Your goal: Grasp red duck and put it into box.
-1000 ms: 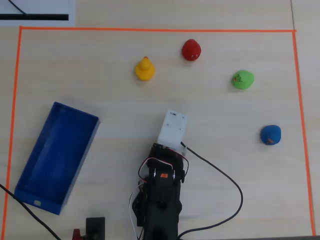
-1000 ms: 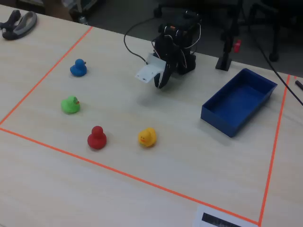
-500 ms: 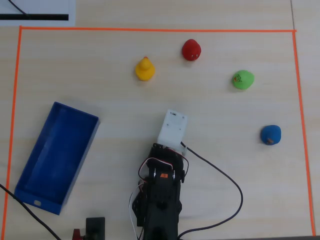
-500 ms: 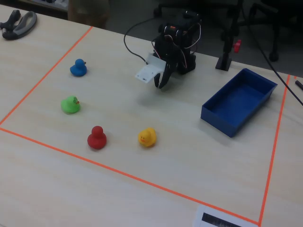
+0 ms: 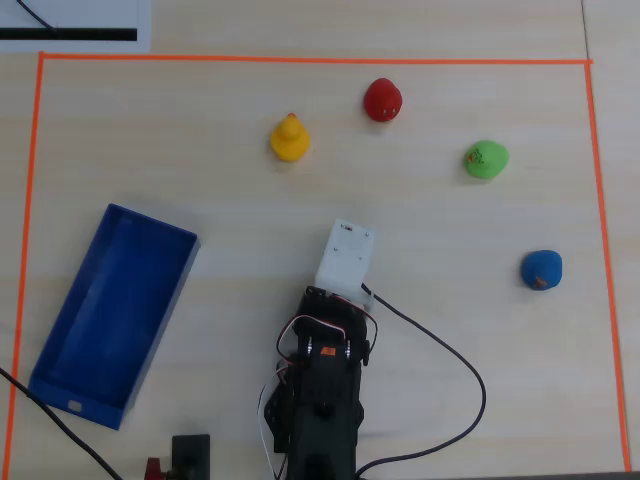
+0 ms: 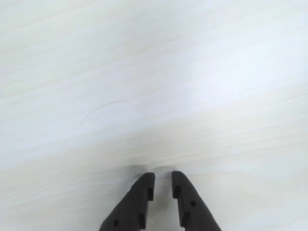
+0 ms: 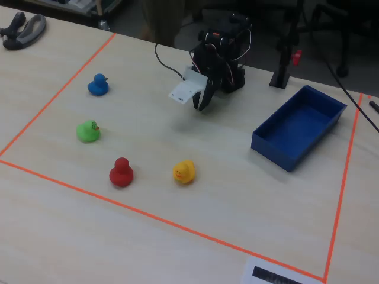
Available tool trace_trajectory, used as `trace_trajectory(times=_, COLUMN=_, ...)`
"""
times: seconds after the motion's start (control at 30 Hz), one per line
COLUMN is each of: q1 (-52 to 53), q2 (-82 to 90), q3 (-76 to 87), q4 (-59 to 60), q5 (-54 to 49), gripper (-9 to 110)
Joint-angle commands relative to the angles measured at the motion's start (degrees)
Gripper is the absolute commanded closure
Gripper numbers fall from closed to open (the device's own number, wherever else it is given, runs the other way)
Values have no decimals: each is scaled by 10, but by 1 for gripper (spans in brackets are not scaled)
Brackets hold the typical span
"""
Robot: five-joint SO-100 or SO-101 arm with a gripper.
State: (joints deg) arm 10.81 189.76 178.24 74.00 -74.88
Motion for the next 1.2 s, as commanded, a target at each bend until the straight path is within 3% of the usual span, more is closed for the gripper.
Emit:
trace_trajectory(times=0.0, q1=2, q2=-1, q3=0, q4=10, q5=4, gripper=100)
trace_trajectory(times=0.8, q1=9, q2=-2, q3=-11, q4=-23, q5=-11, gripper=101)
trace_trajectory(times=0.93, q1=58, q2=-89, q3=-142, q4=-50, q5=-43, gripper=96)
trace_trajectory(times=1.17, q1=127, q2=-381, q3=-516, q4=-112, q5=-47, gripper=87)
